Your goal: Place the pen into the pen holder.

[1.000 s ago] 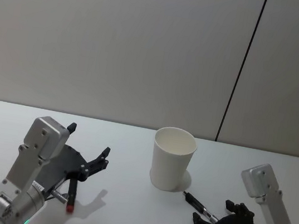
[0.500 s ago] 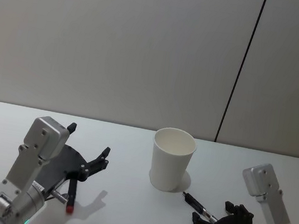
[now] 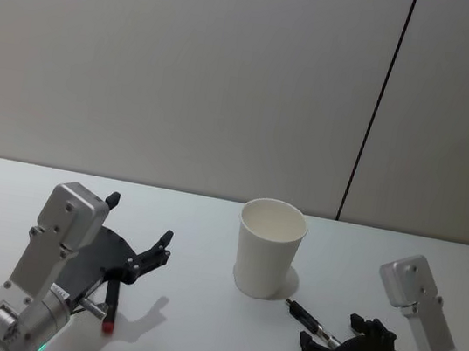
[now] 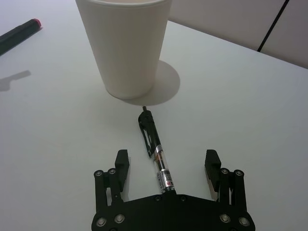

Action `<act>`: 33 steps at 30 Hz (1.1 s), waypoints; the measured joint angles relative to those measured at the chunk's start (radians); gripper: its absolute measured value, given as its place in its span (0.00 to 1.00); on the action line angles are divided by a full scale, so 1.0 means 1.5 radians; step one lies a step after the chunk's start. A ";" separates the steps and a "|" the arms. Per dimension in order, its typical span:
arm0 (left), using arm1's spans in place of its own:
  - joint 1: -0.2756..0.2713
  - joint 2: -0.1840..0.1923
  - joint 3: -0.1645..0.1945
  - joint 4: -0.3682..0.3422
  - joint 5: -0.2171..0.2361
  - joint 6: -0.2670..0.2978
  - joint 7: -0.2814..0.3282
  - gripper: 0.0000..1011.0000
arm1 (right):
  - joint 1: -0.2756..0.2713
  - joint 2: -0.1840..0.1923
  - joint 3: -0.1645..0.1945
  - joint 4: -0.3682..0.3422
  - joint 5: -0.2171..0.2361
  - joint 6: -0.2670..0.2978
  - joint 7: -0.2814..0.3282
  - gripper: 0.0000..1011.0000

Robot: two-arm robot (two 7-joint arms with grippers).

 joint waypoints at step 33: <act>0.000 0.000 0.000 0.000 0.000 0.000 0.000 0.99 | 0.000 0.002 0.000 -0.013 0.012 -0.003 0.001 0.99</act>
